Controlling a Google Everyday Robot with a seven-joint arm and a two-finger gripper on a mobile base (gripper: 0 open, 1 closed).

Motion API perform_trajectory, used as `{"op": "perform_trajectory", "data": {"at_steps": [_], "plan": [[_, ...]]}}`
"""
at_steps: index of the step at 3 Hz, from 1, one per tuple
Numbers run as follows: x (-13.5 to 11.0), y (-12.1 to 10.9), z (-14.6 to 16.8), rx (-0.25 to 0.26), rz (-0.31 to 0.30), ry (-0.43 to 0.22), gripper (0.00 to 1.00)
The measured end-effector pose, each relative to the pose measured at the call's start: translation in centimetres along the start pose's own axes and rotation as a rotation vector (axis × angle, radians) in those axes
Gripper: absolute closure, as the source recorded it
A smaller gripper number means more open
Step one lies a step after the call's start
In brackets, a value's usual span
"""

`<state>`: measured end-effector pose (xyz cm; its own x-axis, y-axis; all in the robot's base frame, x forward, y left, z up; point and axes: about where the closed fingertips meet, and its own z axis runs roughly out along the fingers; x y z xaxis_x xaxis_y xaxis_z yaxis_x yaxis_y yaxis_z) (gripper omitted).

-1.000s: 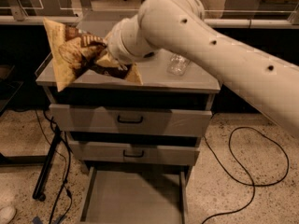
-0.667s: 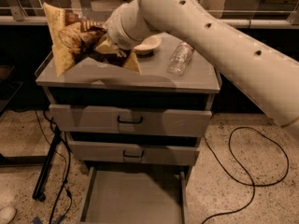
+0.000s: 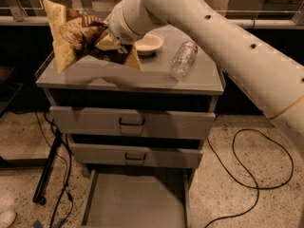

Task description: Pick brown chip bag from bottom drawer and place on counter

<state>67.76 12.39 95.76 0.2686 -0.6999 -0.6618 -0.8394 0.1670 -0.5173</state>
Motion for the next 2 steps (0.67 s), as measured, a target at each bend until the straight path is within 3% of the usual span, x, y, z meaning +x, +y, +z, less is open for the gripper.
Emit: {"op": "perform_trajectory", "data": {"at_steps": [2], "plan": [[2.0, -1.6, 4.1, -0.122, 0.014, -0.01, 1.0]]}}
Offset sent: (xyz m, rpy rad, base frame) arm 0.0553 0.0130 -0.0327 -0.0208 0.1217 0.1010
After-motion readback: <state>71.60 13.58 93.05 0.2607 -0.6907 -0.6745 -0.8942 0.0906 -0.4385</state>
